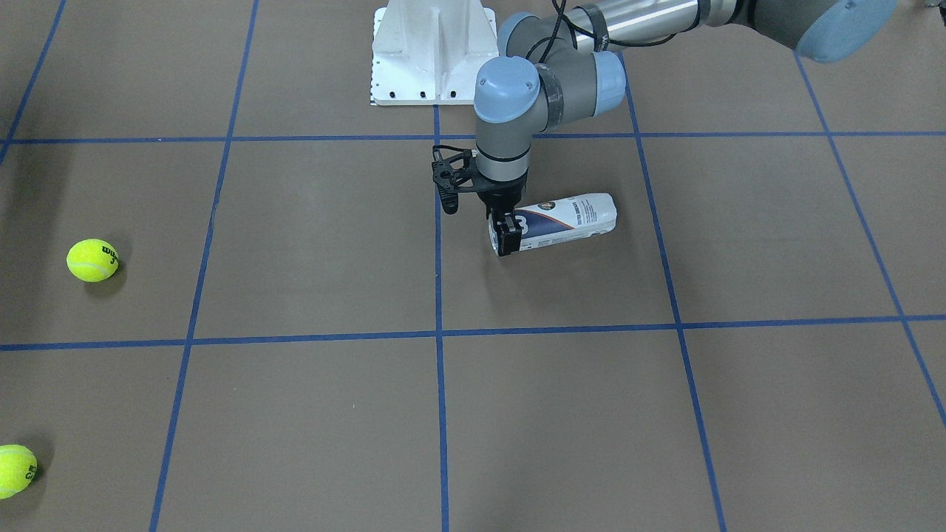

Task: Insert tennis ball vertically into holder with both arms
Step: 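Lift the can with the left gripper and rotate it upright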

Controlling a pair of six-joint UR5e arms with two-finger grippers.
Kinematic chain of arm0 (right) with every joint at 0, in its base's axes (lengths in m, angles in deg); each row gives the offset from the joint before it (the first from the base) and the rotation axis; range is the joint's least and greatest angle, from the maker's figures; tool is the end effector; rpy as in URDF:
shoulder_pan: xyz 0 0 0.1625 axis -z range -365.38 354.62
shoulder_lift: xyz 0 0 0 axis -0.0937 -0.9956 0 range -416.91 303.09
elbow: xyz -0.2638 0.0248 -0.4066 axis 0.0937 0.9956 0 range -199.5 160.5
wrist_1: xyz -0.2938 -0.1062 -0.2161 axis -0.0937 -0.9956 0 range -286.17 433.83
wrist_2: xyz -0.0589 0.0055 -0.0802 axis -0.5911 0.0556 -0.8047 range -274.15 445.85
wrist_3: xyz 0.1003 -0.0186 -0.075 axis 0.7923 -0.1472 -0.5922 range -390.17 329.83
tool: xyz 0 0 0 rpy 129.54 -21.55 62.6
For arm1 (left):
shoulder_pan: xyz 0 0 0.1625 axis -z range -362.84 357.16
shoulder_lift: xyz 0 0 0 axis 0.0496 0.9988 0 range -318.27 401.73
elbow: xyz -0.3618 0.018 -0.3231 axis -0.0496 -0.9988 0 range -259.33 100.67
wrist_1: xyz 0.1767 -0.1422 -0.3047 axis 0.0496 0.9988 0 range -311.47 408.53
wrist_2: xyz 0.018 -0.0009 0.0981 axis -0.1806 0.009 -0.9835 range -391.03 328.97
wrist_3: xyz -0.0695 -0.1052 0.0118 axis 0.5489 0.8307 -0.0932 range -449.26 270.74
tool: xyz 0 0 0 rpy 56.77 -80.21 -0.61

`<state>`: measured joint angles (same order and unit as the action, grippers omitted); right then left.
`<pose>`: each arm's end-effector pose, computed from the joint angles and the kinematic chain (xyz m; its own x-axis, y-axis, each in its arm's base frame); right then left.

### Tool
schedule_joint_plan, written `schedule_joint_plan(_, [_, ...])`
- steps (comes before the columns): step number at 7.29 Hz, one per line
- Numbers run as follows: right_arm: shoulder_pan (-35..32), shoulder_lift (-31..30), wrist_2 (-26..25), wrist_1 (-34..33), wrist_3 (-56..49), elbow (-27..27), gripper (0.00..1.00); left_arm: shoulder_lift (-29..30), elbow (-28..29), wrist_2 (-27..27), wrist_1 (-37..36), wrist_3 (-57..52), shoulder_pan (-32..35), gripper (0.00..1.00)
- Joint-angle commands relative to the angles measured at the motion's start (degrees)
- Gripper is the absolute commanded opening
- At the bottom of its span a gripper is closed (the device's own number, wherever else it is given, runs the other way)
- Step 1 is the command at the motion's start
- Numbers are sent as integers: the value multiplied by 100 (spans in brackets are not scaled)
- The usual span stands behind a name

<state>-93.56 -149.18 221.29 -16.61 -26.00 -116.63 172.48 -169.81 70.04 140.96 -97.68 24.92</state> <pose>0.0291 -0.4426 0.6982 0.7000 -0.0043 0.7141 -0.0194 0.9995 0.0251 0.6061 -0.4422 0.3168 0.2425 0.9695 -0.0363 -0.6829 0.1971 0.7034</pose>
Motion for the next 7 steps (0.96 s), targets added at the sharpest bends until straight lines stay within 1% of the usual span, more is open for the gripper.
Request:
schedule_joint_plan(1, [-6,15,0,9,5,-7,99,-6,-284,0,-6,147,28,23])
schedule_joint_plan(2, [-6,33,0,9,-4,-16,99,3,-607,0,-6,156,124,15])
schedule_joint_plan(3, [-15,42,0,9,-4,-25,99,12,-1002,0,-6,365,246,3])
schedule_joint_plan(4, [-15,33,0,0,-4,-60,99,21,-1302,0,64,889,413,0])
schedule_joint_plan(5, [-15,68,0,0,-4,-51,99,21,-1514,0,369,1356,597,0])
schedule_joint_plan(6, [-15,86,0,0,-4,-51,99,3,-1542,-61,1260,2379,686,2])
schedule_joint_plan(7, [-15,103,0,0,-4,-60,99,-67,-1455,-801,2643,3555,661,2])
